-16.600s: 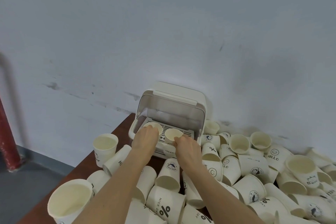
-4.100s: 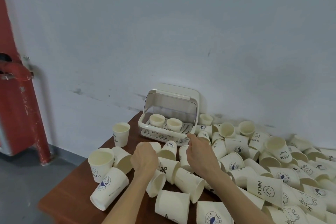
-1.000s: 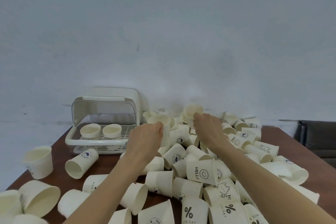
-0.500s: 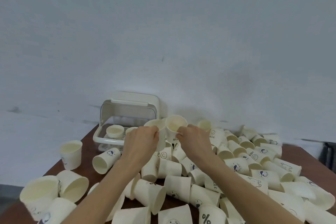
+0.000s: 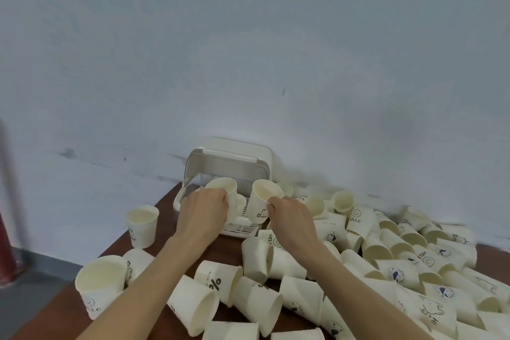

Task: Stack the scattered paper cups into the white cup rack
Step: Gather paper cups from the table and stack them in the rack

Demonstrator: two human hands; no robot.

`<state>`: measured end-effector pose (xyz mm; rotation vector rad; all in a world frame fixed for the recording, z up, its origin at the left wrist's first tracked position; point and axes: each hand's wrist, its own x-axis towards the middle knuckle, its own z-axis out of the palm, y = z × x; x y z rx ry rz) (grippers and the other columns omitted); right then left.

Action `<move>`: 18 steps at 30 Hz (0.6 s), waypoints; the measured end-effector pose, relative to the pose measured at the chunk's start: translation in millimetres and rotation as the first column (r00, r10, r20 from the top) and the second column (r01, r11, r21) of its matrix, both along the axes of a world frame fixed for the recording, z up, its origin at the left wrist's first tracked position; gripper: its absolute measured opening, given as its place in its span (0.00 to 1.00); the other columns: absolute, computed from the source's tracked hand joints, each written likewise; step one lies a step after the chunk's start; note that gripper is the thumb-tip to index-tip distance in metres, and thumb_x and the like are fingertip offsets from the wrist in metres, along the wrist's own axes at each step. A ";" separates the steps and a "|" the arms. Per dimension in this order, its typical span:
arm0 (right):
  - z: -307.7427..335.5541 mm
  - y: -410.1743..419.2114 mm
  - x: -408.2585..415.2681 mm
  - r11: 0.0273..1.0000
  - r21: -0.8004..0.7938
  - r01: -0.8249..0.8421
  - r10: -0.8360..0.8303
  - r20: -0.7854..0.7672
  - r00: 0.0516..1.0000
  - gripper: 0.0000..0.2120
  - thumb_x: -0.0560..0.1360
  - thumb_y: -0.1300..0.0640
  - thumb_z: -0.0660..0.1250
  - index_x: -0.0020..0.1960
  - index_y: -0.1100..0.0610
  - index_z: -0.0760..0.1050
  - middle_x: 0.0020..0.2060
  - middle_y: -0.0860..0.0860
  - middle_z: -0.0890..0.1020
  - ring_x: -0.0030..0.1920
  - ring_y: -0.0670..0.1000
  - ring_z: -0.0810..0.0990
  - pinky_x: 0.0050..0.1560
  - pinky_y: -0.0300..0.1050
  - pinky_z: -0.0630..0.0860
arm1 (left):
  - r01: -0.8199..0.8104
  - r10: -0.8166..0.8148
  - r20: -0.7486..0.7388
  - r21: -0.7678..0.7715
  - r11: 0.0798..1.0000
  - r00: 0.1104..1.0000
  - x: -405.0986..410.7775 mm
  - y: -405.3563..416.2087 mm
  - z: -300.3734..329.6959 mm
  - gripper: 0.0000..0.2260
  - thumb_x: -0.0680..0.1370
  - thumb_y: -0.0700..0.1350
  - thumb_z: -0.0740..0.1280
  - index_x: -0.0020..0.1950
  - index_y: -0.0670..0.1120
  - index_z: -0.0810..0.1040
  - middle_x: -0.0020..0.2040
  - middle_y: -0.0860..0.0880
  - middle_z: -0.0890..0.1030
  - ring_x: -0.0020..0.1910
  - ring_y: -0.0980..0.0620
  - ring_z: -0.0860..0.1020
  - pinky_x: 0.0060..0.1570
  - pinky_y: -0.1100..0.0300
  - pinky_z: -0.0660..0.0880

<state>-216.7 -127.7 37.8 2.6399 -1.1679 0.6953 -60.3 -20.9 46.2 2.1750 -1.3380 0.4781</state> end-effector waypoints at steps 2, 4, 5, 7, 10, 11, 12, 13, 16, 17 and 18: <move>1.0 -1.3 10.5 1.000 0.021 -0.009 0.008 0.026 1.000 0.12 0.80 0.56 0.55 0.47 0.55 0.76 0.40 0.53 0.78 0.41 0.57 0.77 0.36 0.47 0.69 | -0.040 0.040 -0.001 -0.022 0.999 0.999 14.5 -2.6 1.7 0.11 0.80 0.44 0.59 0.42 0.45 0.78 0.38 0.48 0.76 0.38 0.47 0.73 0.35 0.59 0.62; 1.7 -4.1 22.6 0.999 0.027 -0.021 0.020 0.041 0.999 0.14 0.81 0.54 0.54 0.47 0.55 0.77 0.40 0.53 0.78 0.40 0.56 0.75 0.36 0.47 0.67 | -0.056 0.056 -0.007 -0.033 0.998 0.998 30.5 -8.3 2.3 0.11 0.80 0.44 0.59 0.39 0.45 0.75 0.38 0.47 0.76 0.39 0.46 0.75 0.34 0.57 0.65; 1.4 -6.2 29.5 0.999 0.019 -0.027 0.027 0.043 0.999 0.14 0.81 0.54 0.54 0.47 0.55 0.77 0.40 0.53 0.78 0.40 0.56 0.75 0.35 0.46 0.67 | -0.059 0.058 -0.017 -0.033 0.998 0.998 38.9 -12.2 2.4 0.11 0.80 0.43 0.58 0.39 0.45 0.75 0.36 0.46 0.77 0.37 0.45 0.76 0.34 0.56 0.67; -0.7 -12.2 43.5 0.999 0.011 -0.030 0.029 0.043 0.999 0.12 0.80 0.56 0.55 0.47 0.55 0.78 0.40 0.53 0.78 0.40 0.56 0.76 0.35 0.46 0.67 | -0.068 0.067 -0.043 -0.038 0.997 0.997 55.5 -20.9 -0.5 0.12 0.79 0.42 0.58 0.37 0.44 0.73 0.34 0.46 0.75 0.35 0.43 0.74 0.34 0.55 0.68; -5.9 -21.7 62.4 1.000 0.010 0.001 -0.001 0.019 1.000 0.10 0.79 0.59 0.58 0.49 0.55 0.78 0.42 0.53 0.79 0.42 0.56 0.78 0.35 0.46 0.68 | -0.075 0.072 -0.071 -0.040 0.996 0.995 73.2 -32.8 -7.5 0.12 0.79 0.41 0.59 0.35 0.43 0.71 0.33 0.46 0.73 0.34 0.44 0.73 0.31 0.56 0.67; -8.1 -24.5 67.6 1.000 0.008 0.009 -0.009 0.016 1.000 0.10 0.79 0.59 0.58 0.49 0.55 0.78 0.42 0.53 0.79 0.42 0.56 0.78 0.35 0.45 0.68 | -0.069 0.066 -0.078 -0.038 0.997 0.995 77.3 -36.3 -10.4 0.12 0.79 0.41 0.58 0.35 0.43 0.71 0.33 0.46 0.73 0.34 0.44 0.73 0.31 0.56 0.66; -10.7 -27.6 72.4 1.000 0.005 0.014 -0.014 0.016 1.000 0.10 0.79 0.59 0.58 0.49 0.55 0.78 0.42 0.53 0.78 0.42 0.56 0.78 0.35 0.45 0.68 | -0.060 0.057 -0.080 -0.040 0.997 0.995 80.9 -39.9 -13.5 0.13 0.80 0.41 0.58 0.35 0.43 0.70 0.34 0.46 0.73 0.34 0.45 0.73 0.31 0.56 0.66; -13.9 -30.8 76.8 1.000 0.002 0.017 -0.017 0.017 1.000 0.10 0.79 0.60 0.57 0.49 0.55 0.78 0.41 0.53 0.78 0.42 0.55 0.77 0.35 0.45 0.68 | -0.048 0.044 -0.083 -0.044 0.998 0.996 84.3 -43.2 -16.7 0.13 0.80 0.41 0.58 0.35 0.44 0.70 0.33 0.47 0.72 0.34 0.45 0.73 0.31 0.55 0.66; -23.5 -39.6 87.6 1.000 0.006 0.021 -0.021 0.021 1.000 0.10 0.79 0.59 0.58 0.48 0.55 0.78 0.41 0.52 0.78 0.41 0.55 0.77 0.35 0.45 0.69 | -0.020 0.016 -0.102 -0.035 0.999 0.995 94.2 -53.2 -26.6 0.13 0.81 0.41 0.57 0.36 0.45 0.70 0.34 0.47 0.73 0.36 0.45 0.75 0.33 0.54 0.71; -26.6 -42.1 90.3 1.000 0.014 0.021 -0.021 0.016 1.000 0.10 0.79 0.59 0.58 0.48 0.55 0.78 0.41 0.52 0.78 0.41 0.55 0.77 0.35 0.45 0.69 | -0.017 0.014 -0.117 -0.025 1.000 0.993 96.9 -56.0 -29.8 0.12 0.81 0.41 0.58 0.37 0.45 0.71 0.35 0.46 0.74 0.37 0.44 0.75 0.34 0.53 0.72; -29.9 -44.5 92.5 0.999 0.026 0.021 -0.021 0.009 1.000 0.10 0.79 0.59 0.58 0.48 0.55 0.78 0.41 0.52 0.78 0.41 0.55 0.77 0.35 0.45 0.69 | -0.016 0.014 -0.124 -0.017 1.000 0.992 99.4 -58.5 -32.8 0.12 0.80 0.41 0.58 0.38 0.45 0.72 0.36 0.45 0.75 0.38 0.44 0.75 0.35 0.53 0.73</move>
